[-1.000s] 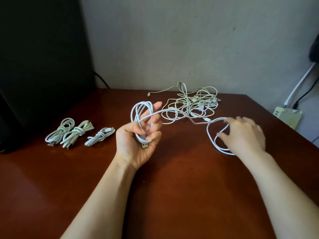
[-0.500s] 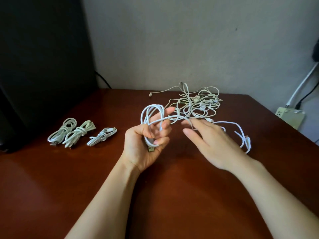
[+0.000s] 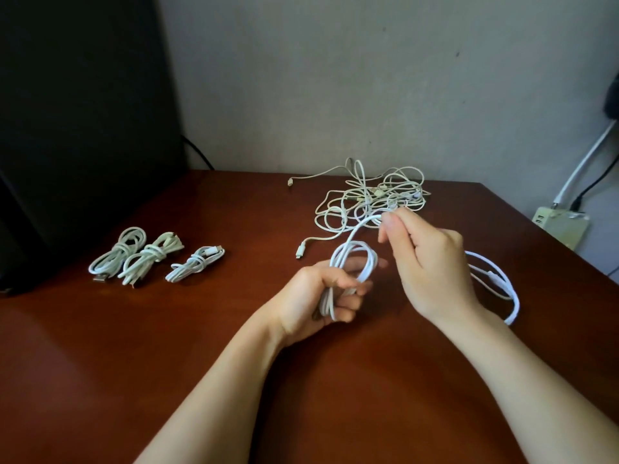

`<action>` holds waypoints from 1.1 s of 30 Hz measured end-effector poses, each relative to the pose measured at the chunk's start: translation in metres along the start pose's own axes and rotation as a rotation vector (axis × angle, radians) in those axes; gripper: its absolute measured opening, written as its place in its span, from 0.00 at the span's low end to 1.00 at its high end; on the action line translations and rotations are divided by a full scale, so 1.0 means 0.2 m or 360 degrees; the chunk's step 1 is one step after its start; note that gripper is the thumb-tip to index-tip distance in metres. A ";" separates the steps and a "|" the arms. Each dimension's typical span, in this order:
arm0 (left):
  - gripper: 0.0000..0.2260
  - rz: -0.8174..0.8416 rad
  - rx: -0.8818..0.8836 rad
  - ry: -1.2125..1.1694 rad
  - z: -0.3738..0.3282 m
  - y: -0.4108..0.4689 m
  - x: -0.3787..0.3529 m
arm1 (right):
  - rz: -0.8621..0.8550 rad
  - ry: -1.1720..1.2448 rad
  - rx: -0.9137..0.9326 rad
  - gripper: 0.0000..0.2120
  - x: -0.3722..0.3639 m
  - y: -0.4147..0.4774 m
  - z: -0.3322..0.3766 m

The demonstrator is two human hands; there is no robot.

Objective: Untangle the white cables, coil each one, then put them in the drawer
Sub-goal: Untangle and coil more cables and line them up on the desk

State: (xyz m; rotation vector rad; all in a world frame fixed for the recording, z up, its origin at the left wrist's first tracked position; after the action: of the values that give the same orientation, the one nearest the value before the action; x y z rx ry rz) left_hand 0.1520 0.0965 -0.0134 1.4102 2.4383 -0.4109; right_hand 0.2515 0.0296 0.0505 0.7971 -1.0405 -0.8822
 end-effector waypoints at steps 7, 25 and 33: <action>0.20 -0.0147 0.0013 -0.0012 -0.02 0.01 0.00 | 0.0035 -0.0383 0.0032 0.18 0.00 0.00 -0.02; 0.16 -0.0554 -0.0420 -0.0197 -0.10 0.01 0.10 | 0.0089 0.0284 -0.0062 0.04 -0.13 -0.11 0.09; 0.09 -0.0603 -0.0477 0.0106 -0.11 -0.03 0.09 | 0.0358 0.0330 -0.0031 0.10 -0.17 -0.14 0.09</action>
State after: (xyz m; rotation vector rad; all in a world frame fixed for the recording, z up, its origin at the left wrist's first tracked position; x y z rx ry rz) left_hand 0.1360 0.1167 -0.0006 0.8554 2.6853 -0.0694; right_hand 0.2203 0.0466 0.0192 0.7228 -0.9165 -0.6035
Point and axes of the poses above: each hand's wrist, its own y-axis towards the middle knuckle, its own x-axis out of the back of the hand, z = x × y, the point moved 5 cm from there along y, towards the middle knuckle, and after that the axes turned 8 degrees about -z, right-handed, at the moved point
